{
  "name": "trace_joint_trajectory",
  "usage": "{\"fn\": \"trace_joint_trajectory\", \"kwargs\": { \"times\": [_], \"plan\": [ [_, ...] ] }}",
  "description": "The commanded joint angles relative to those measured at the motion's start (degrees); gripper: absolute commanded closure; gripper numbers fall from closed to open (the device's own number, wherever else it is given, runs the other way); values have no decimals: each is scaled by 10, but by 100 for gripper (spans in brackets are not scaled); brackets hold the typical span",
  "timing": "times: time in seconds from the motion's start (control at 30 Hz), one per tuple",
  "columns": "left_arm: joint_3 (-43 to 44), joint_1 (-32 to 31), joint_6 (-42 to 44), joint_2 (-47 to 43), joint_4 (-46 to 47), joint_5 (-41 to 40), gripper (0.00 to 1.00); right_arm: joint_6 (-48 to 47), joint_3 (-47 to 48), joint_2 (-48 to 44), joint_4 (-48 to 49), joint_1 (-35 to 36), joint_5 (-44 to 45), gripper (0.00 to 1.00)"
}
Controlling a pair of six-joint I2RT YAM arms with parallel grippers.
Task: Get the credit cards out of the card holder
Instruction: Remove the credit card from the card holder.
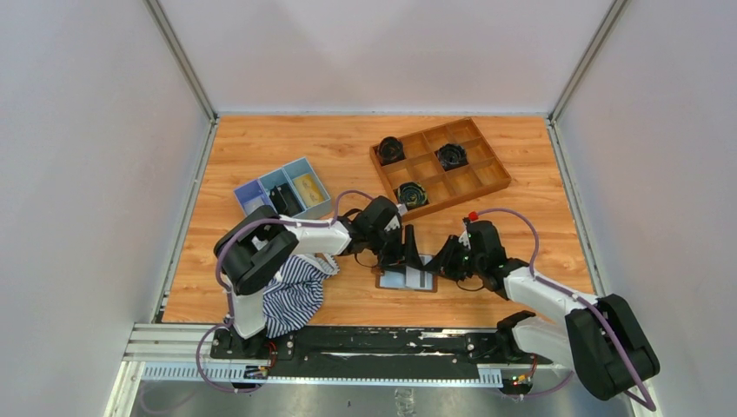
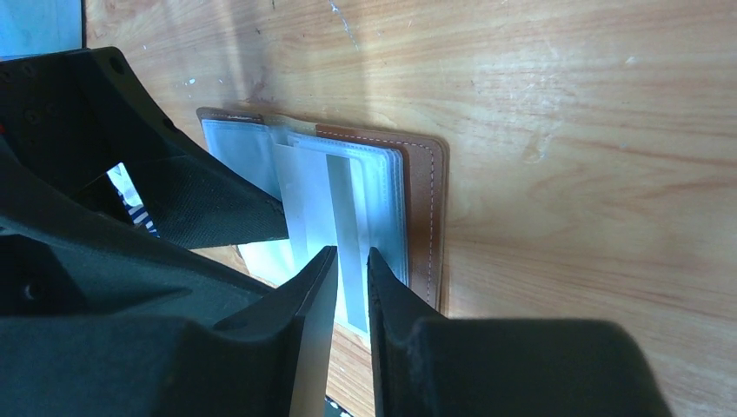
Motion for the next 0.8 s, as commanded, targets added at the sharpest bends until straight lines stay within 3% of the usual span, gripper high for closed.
{"fn": "trace_joint_trajectory", "kwargs": {
  "times": [0.0, 0.37, 0.77],
  "plan": [
    [-16, 2, -12, 15, 35, 9, 41, -8, -20, 3, -19, -13, 11, 76],
    [-22, 5, -23, 5, 47, 0, 99, -11, -26, 11, -18, -17, 13, 76],
    [-98, 57, -2, -56, 47, 8, 100, -20, -40, 39, -16, -32, 12, 77]
  ]
}}
